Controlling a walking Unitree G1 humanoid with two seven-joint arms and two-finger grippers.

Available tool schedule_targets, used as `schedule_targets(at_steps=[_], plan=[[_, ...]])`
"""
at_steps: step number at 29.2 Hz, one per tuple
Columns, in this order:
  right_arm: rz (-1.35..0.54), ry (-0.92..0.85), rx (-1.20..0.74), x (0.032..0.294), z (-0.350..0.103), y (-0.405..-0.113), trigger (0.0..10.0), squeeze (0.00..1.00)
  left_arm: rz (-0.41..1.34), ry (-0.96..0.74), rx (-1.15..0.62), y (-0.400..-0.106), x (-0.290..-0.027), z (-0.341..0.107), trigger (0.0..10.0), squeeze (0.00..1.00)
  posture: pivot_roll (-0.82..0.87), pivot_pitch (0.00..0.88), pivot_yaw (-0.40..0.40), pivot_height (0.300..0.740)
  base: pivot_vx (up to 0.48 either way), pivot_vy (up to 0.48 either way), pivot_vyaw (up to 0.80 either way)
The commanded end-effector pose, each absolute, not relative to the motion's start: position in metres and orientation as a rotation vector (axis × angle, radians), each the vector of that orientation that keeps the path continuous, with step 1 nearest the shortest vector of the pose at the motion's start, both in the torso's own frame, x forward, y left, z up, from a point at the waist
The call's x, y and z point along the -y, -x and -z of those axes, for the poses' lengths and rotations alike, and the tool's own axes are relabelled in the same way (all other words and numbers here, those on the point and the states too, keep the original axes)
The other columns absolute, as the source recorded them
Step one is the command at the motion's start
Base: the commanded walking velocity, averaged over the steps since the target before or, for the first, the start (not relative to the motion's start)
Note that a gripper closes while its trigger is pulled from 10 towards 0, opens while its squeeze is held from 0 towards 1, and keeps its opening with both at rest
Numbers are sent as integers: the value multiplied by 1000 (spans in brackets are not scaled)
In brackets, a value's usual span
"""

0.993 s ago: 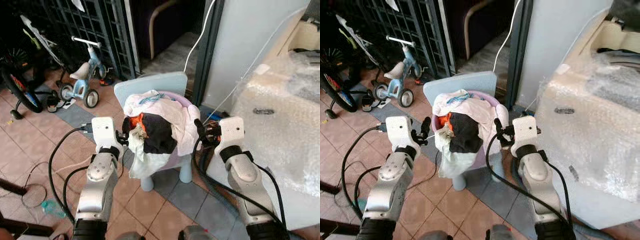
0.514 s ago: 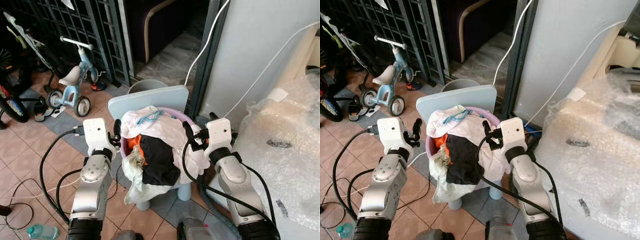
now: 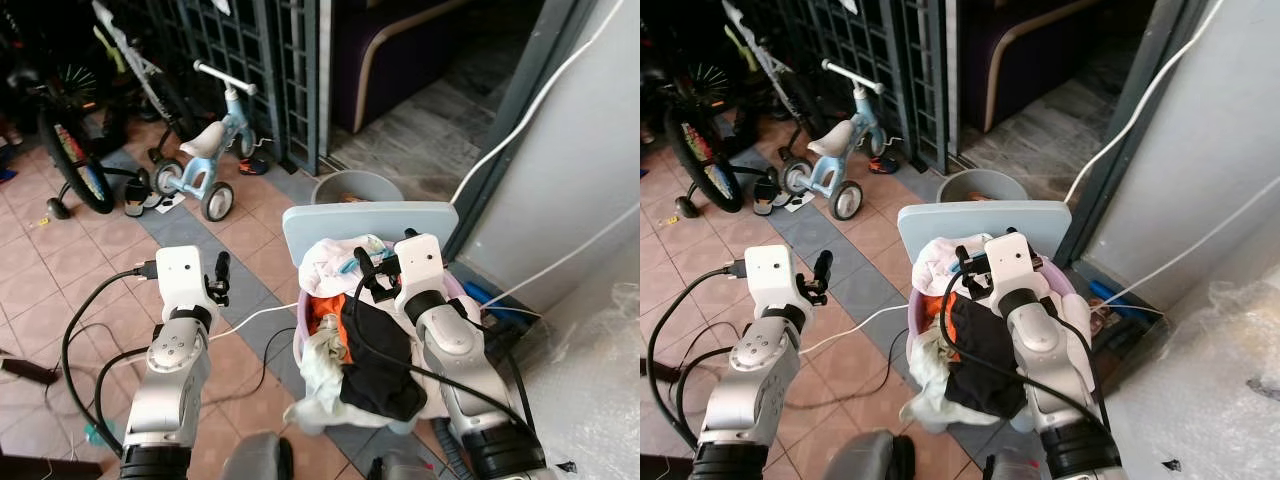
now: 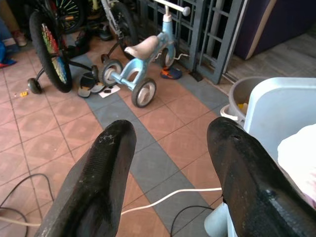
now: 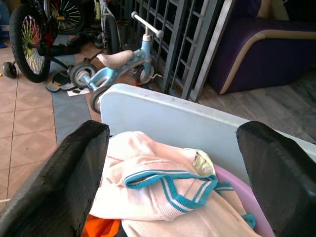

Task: Clothes washing

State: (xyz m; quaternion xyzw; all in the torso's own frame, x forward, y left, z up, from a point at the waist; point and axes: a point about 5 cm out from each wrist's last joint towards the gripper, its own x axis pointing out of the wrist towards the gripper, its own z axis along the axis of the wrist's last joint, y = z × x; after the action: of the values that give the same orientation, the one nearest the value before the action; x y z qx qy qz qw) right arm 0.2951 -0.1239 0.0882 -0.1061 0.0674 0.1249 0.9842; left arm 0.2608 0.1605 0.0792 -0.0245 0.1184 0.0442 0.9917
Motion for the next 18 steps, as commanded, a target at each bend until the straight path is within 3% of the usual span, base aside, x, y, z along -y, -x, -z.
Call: schedule_targets(at_steps=[1,4,11,18], plan=[[-192,195,-241,136,-75,-295,10000,0,-79,44,-245,-259,-158,-81,10000,0,27,102,32,740,0,0,0],[-90,194,-365,151,-65,-310,10000,0,-89,37,-289,-250,-163,-76,10000,0,33,109,31,740,0,0,0],[-35,211,-407,161,-66,-325,10000,0,-62,20,-320,-245,-160,-76,10000,0,61,134,30,740,0,0,0],[-131,168,-474,145,-54,-332,10000,0,-73,34,-251,-246,-159,-93,10000,0,102,179,31,740,0,0,0]])
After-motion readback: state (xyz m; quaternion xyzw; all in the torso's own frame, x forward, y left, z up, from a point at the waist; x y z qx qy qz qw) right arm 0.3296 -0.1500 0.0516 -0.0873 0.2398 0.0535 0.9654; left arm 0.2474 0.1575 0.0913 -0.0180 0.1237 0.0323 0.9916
